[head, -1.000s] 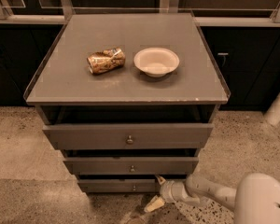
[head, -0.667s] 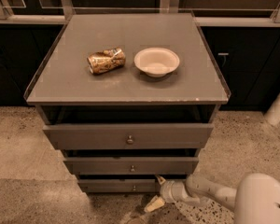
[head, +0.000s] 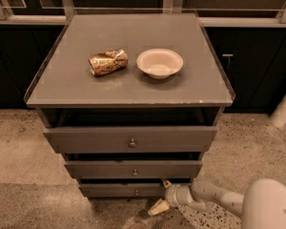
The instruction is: Open bottom drawer
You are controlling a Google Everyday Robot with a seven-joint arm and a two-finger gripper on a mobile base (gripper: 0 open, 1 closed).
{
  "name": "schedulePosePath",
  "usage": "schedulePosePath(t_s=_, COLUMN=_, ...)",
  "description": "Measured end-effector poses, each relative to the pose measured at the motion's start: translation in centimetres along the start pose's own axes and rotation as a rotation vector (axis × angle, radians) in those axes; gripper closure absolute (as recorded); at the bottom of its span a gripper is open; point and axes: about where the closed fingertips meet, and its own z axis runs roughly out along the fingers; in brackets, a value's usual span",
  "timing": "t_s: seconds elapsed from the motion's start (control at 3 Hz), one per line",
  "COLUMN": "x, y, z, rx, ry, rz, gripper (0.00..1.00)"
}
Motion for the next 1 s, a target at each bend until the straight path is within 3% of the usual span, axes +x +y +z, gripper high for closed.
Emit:
schedulePosePath(t_s=0.67, x=-0.1, y=-0.2, z=0.0, rx=0.0, ry=-0.007, rz=0.005, gripper=0.0)
schedulePosePath(t_s=1.0, x=-0.9, y=-2.6, z=-0.5, rx=0.033, ry=-0.051, rz=0.03, gripper=0.0)
